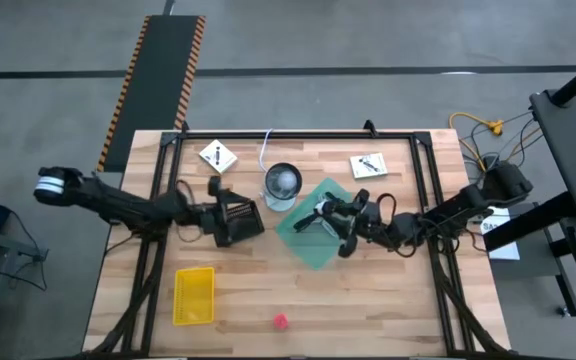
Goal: Pick and place items into bin
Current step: Put the black charger adapter into the black bin
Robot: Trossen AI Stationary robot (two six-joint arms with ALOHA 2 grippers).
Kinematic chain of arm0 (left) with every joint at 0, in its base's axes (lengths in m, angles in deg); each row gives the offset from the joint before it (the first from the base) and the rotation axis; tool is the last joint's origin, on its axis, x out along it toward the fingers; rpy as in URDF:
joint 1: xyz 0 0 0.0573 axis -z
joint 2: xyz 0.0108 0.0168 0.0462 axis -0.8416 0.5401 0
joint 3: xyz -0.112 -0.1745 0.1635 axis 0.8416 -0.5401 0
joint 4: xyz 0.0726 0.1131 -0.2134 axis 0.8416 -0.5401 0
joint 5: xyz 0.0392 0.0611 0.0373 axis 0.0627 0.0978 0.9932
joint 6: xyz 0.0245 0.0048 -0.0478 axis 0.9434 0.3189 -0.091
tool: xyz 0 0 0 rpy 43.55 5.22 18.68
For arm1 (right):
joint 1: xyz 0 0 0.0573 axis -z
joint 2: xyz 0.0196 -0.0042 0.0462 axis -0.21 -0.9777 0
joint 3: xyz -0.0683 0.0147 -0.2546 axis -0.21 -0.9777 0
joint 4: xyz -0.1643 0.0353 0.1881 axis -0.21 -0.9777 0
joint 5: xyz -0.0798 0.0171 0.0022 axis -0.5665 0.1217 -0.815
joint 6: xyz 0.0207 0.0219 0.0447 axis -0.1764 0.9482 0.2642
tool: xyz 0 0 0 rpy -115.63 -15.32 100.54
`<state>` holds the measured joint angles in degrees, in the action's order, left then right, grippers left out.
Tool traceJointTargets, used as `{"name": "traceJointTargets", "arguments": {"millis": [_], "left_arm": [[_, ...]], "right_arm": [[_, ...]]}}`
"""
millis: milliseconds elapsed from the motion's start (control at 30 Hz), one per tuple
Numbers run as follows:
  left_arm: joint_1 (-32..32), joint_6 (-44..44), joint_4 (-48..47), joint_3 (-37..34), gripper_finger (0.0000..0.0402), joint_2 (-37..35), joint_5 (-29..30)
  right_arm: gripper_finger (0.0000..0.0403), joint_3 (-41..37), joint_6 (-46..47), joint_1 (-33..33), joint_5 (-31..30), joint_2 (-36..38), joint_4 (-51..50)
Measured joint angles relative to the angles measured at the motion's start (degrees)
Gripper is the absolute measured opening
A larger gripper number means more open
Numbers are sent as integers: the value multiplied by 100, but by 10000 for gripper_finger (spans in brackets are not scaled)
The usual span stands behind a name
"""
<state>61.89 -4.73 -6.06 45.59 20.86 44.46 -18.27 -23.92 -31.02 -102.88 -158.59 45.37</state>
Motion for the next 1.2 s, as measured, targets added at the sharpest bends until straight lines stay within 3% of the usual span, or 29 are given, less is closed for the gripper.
{"name": "traceJointTargets", "arguments": {"millis": [167, 367, 633, 1200], "left_arm": [[0, 422, 299, 597, 265, 888, -2], [0, 487, 425, 1360, 267, 1775, 0], [2, 1266, 456, 2346, 267, 2781, -2], [11, 1495, 677, 3567, 267, 3920, -2]], "right_arm": [[137, 297, -256, 0, 279, -69, 21], [137, 486, -403, 0, 307, -66, 7], [137, 496, -381, 0, 565, -66, -9], [137, 449, -362, 4, 535, -57, -72]]}}
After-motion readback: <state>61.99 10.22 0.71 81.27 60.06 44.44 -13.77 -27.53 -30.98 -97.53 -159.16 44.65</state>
